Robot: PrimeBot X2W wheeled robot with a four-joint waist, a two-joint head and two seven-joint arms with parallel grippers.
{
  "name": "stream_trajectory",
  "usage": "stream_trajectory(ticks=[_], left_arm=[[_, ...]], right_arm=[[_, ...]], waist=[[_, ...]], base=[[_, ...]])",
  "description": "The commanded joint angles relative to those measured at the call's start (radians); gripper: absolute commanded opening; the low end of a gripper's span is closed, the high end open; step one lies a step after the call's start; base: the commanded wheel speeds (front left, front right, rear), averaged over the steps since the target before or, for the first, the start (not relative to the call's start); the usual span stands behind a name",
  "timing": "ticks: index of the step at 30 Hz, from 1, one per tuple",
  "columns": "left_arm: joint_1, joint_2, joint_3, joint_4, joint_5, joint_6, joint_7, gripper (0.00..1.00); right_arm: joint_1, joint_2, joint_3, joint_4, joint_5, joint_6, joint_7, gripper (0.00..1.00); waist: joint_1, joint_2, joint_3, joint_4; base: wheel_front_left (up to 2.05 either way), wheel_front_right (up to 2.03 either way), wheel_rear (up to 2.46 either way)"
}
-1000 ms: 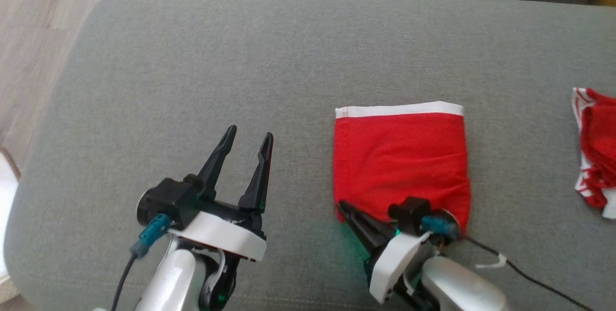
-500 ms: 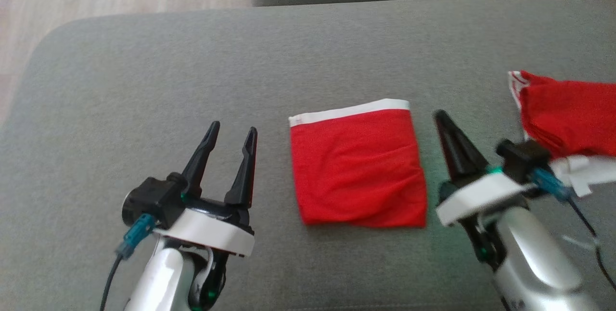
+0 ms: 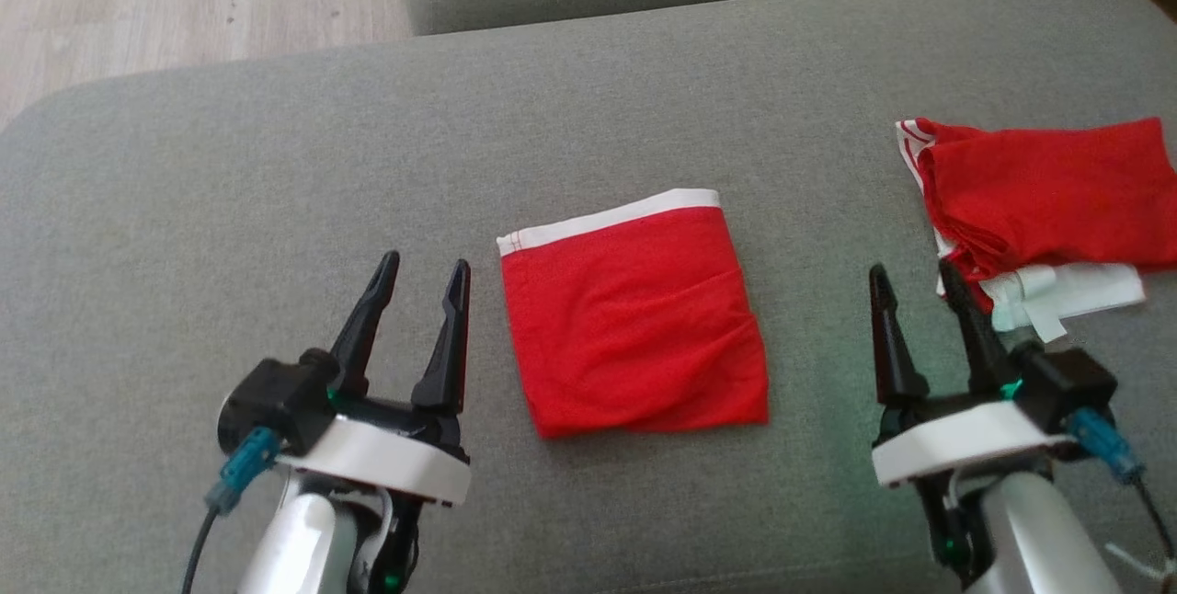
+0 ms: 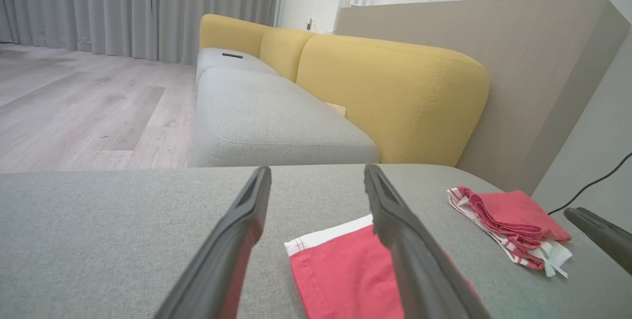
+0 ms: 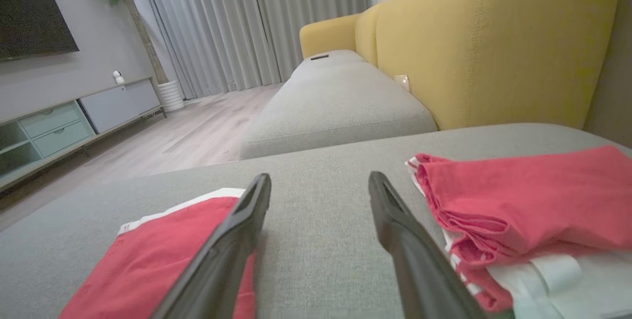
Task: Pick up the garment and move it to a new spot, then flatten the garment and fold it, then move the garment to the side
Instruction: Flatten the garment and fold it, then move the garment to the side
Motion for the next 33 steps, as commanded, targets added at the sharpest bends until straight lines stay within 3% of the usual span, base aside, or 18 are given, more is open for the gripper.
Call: stream_trajectory(ticks=[1,22,33], left_arm=[[-0.025,0.007,0.04,-0.03,0.001,-0.002,-0.006,1.0],[-0.017,0.007,0.03,-0.035,0.003,-0.004,-0.006,1.0],[-0.045,0.007,0.001,-0.021,0.003,-0.011,-0.006,1.0]], right_arm=[[-0.006,0.008,0.019,-0.032,-0.007,-0.001,-0.011,1.0],[0.001,0.028,0.003,-0.025,-0.032,-0.001,-0.011,1.0],[-0.074,0.029,0.04,0.089,-0.048,-0.001,0.052,1.0]], waist=[[0.0001,0.0,-0.001,-0.001],[0.0001,0.0,0.001,0.017],[0.0001,0.0,0.059,0.075]], base=[[0.0,0.0,0.0],[0.0,0.0,0.0],[0.0,0.0,0.0]])
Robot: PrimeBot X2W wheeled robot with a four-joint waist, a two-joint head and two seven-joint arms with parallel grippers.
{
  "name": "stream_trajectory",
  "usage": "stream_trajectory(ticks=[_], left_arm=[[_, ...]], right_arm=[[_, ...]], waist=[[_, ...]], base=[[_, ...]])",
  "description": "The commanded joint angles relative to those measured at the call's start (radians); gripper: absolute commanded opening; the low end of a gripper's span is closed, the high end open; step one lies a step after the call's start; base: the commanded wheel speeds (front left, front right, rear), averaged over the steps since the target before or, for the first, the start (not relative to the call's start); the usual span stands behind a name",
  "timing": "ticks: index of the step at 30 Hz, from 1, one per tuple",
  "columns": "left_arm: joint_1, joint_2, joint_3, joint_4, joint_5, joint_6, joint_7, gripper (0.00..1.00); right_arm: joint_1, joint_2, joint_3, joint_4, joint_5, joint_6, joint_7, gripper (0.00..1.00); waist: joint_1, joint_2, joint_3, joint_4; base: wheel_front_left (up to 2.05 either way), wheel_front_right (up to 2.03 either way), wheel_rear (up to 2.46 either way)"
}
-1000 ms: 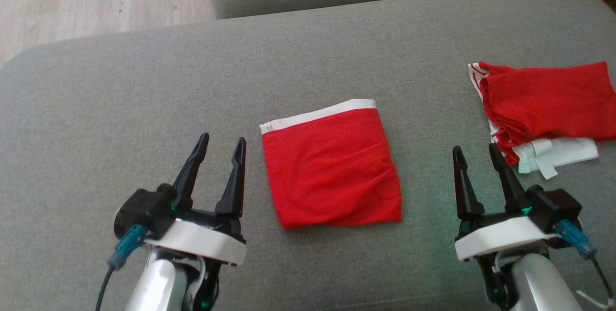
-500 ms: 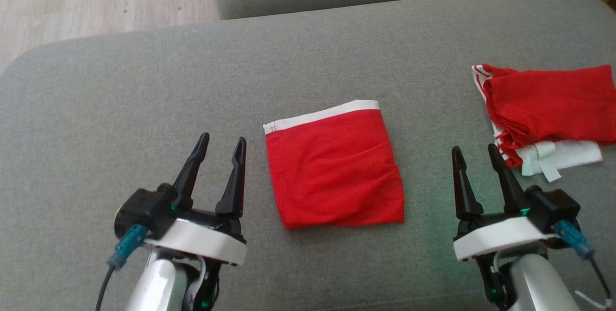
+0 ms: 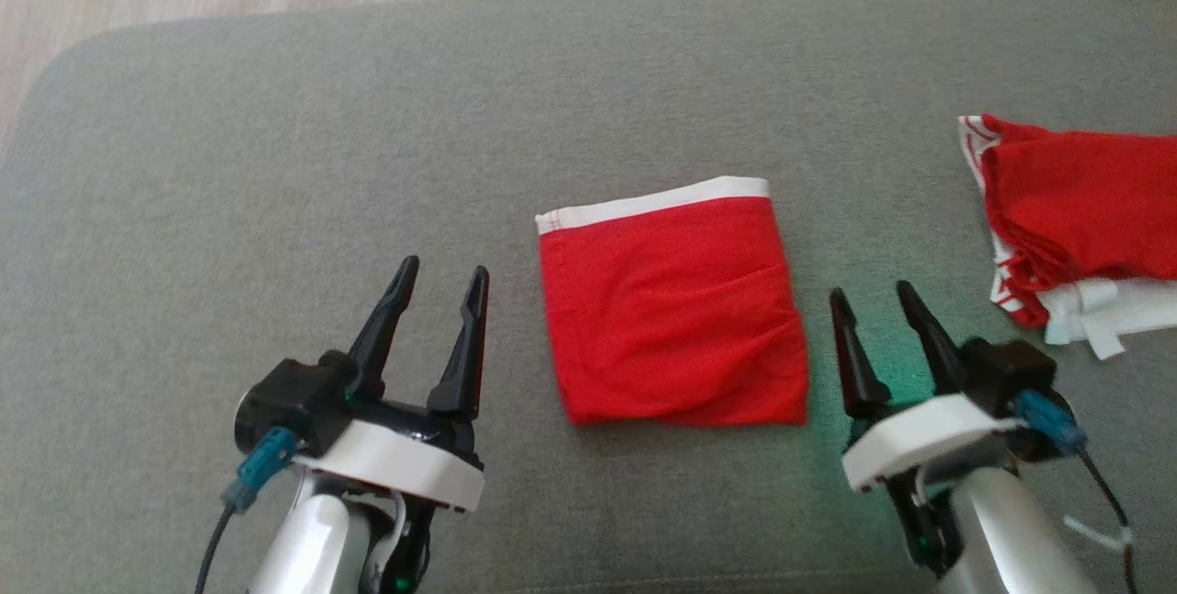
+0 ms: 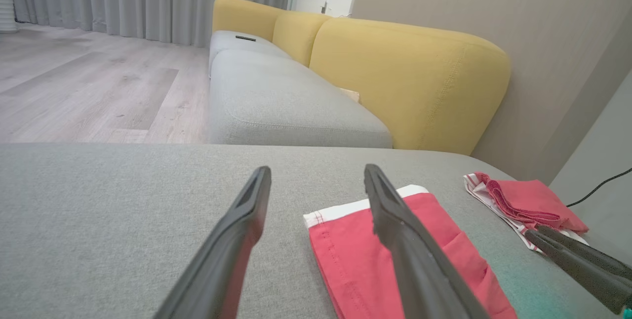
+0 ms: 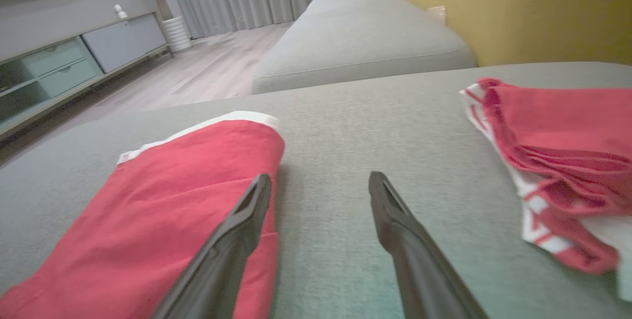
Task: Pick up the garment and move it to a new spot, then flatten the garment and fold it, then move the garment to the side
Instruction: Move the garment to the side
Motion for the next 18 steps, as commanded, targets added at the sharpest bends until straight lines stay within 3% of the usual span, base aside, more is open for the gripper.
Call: stream_trajectory(ticks=[1,13,18], left_arm=[[-0.051,0.006,0.023,-0.023,0.005,-0.01,-0.006,1.0],[-0.083,0.006,0.002,-0.013,0.009,-0.019,-0.006,1.0],[-0.085,0.006,-0.006,-0.012,0.009,-0.018,-0.006,1.0]], right_arm=[[-0.063,0.002,0.047,-0.009,0.02,-0.001,0.011,1.0],[-0.162,0.002,0.116,0.151,0.141,-0.001,0.098,1.0],[-0.197,0.002,0.156,0.221,0.271,-0.001,0.151,1.0]], waist=[[-0.0001,0.0,0.019,0.022],[-0.0001,0.0,0.064,0.096],[-0.0001,0.0,0.073,0.116]], base=[[0.0,0.0,0.0],[0.0,0.0,0.0],[0.0,0.0,0.0]])
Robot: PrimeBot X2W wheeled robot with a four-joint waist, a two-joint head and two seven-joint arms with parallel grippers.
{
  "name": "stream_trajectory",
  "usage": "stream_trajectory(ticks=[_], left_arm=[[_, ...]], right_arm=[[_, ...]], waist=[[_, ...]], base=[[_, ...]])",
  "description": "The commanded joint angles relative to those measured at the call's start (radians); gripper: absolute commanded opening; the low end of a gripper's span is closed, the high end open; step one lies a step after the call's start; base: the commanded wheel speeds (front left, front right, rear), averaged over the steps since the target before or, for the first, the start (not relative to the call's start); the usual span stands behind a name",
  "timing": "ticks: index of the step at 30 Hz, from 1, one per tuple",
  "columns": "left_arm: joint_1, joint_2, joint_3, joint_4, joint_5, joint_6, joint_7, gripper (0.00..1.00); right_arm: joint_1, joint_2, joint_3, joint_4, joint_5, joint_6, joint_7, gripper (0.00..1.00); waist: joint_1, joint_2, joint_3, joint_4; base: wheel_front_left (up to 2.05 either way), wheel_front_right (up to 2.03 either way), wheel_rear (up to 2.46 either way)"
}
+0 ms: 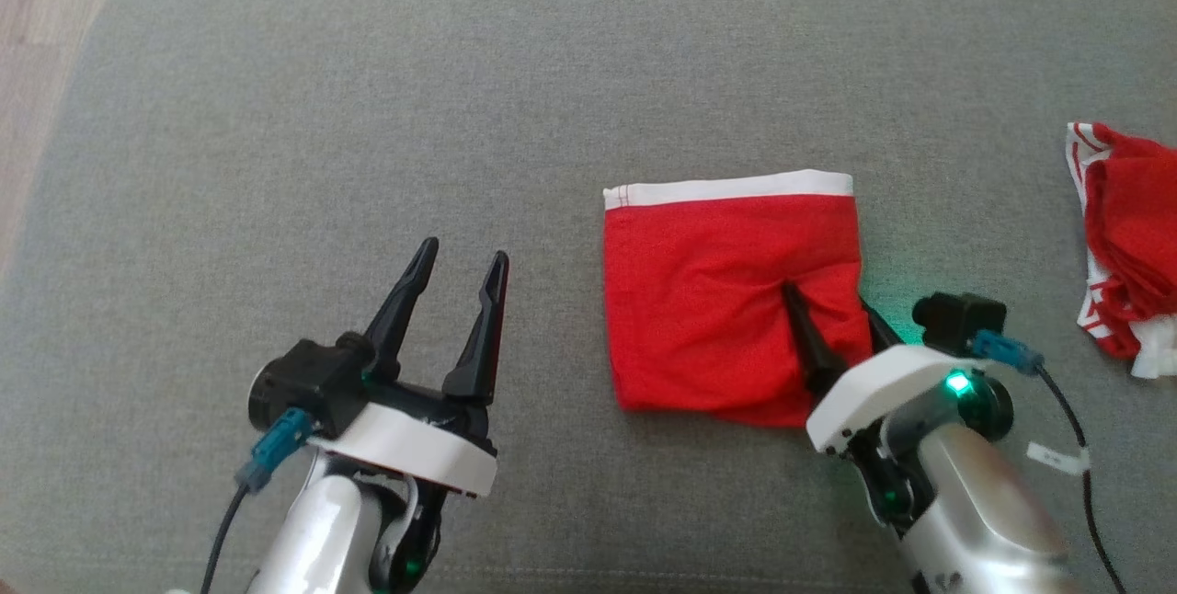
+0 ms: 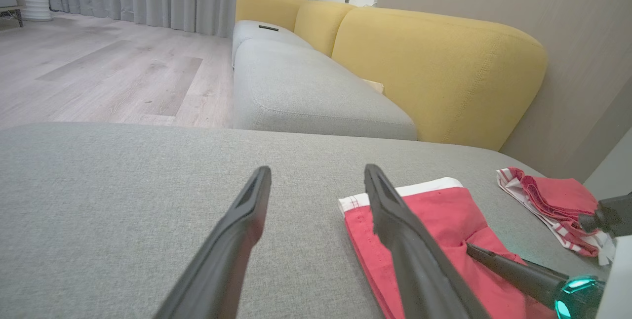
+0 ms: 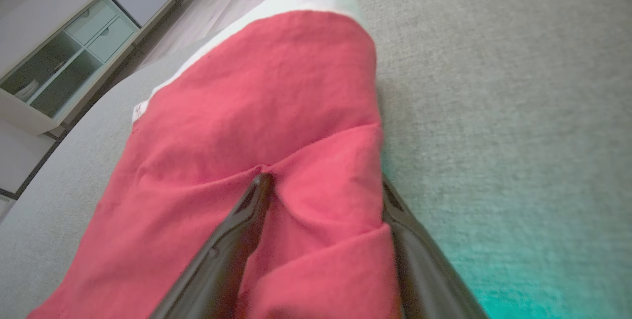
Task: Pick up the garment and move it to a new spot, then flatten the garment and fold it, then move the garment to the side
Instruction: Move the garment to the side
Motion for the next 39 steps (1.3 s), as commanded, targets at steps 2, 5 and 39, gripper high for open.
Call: stream_trajectory(ticks=[2,5,39], left_arm=[[-0.04,0.007,0.026,-0.032,0.008,-0.001,-0.006,1.0],[-0.038,0.007,0.029,-0.032,0.012,0.0,-0.006,1.0],[-0.114,0.007,0.0,-0.062,0.037,-0.006,-0.006,1.0]], right_arm=[[-0.04,0.003,0.043,0.009,0.014,-0.001,0.011,1.0],[-0.065,0.003,0.079,0.04,0.001,-0.001,0.002,0.7],[-0.31,-0.549,0.162,-0.108,-0.223,-0.001,-0.01,0.0]], waist=[[0.0,0.0,0.003,0.003],[0.0,0.0,0.002,-0.002],[0.0,0.0,0.06,-0.307]], base=[[0.0,0.0,0.0],[0.0,0.0,0.0],[0.0,0.0,0.0]])
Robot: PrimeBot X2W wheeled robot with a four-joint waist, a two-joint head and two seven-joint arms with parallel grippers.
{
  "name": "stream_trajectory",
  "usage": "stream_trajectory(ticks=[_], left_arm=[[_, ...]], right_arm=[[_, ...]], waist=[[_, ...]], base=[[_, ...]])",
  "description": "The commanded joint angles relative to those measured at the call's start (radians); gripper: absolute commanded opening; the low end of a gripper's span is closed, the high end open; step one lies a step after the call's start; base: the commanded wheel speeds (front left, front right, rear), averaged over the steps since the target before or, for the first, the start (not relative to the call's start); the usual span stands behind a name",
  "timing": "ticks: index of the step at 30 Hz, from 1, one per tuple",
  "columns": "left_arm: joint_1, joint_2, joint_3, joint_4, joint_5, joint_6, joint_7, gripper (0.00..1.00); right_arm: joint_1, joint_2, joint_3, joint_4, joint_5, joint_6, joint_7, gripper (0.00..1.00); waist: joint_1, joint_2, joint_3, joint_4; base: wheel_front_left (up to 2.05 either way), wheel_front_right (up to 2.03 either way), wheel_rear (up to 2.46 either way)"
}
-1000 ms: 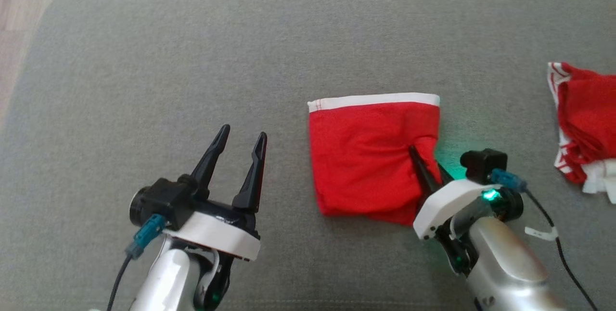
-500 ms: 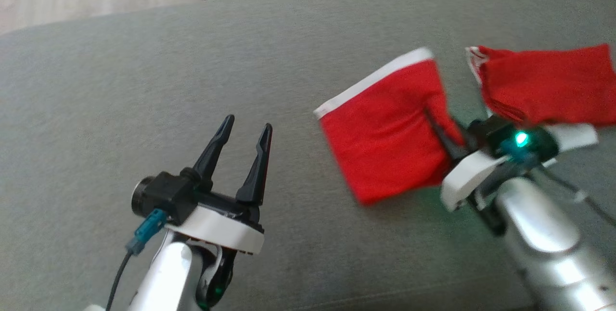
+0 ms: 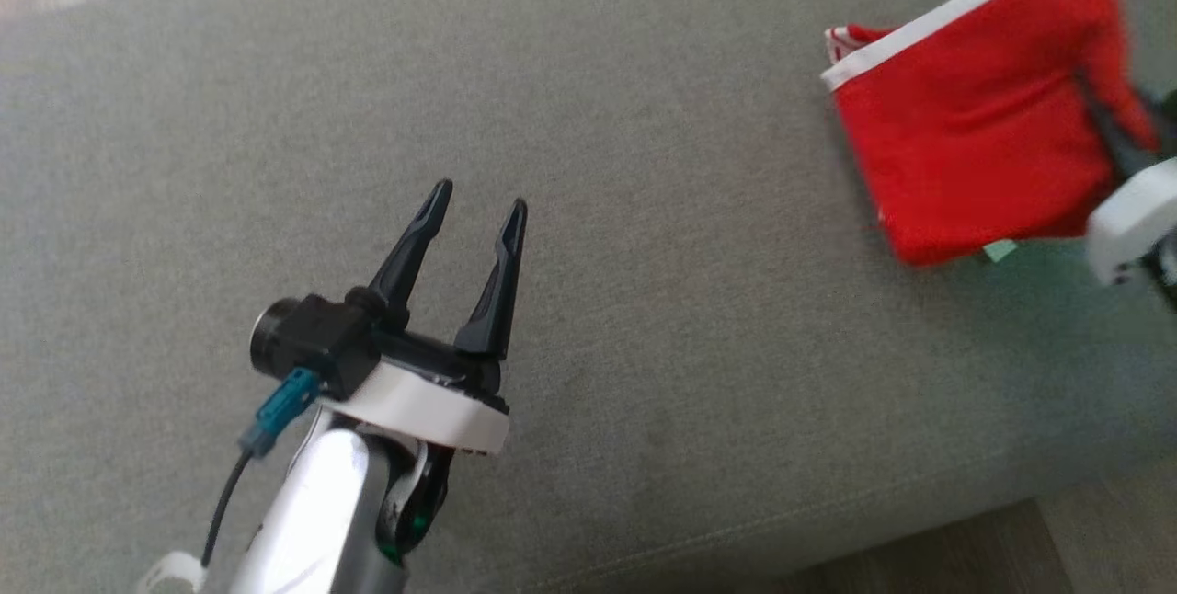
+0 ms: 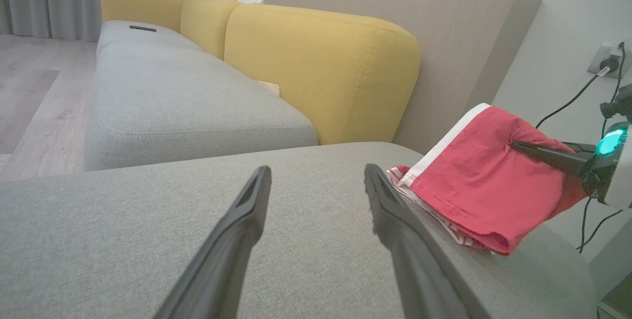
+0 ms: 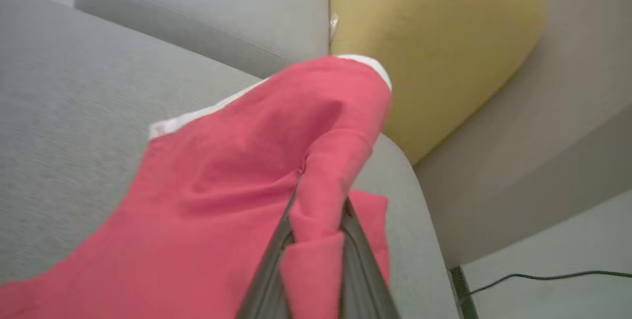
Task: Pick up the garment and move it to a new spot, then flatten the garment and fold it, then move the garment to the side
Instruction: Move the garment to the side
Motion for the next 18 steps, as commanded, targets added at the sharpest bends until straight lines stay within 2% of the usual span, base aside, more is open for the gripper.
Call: stream_trajectory(ticks=[1,8,18], left_arm=[[-0.045,0.006,0.024,-0.03,0.013,-0.007,-0.006,1.0],[-0.074,0.006,0.039,-0.024,0.024,-0.018,-0.006,1.0],[-0.089,0.006,0.059,-0.025,0.03,-0.028,-0.006,1.0]], right_arm=[[-0.029,-0.039,-0.014,-0.008,0.007,-0.001,0.004,0.0],[-0.044,-0.095,-0.098,0.096,-0.033,-0.001,0.023,0.0],[-0.058,-0.097,-0.138,0.194,-0.055,-0.001,0.021,0.0]], waist=[[-0.0001,0.0,0.033,0.012],[-0.0001,0.0,0.104,0.059],[-0.0001,0.0,0.143,0.085]], base=[[0.0,0.0,0.0],[0.0,0.0,0.0],[0.0,0.0,0.0]])
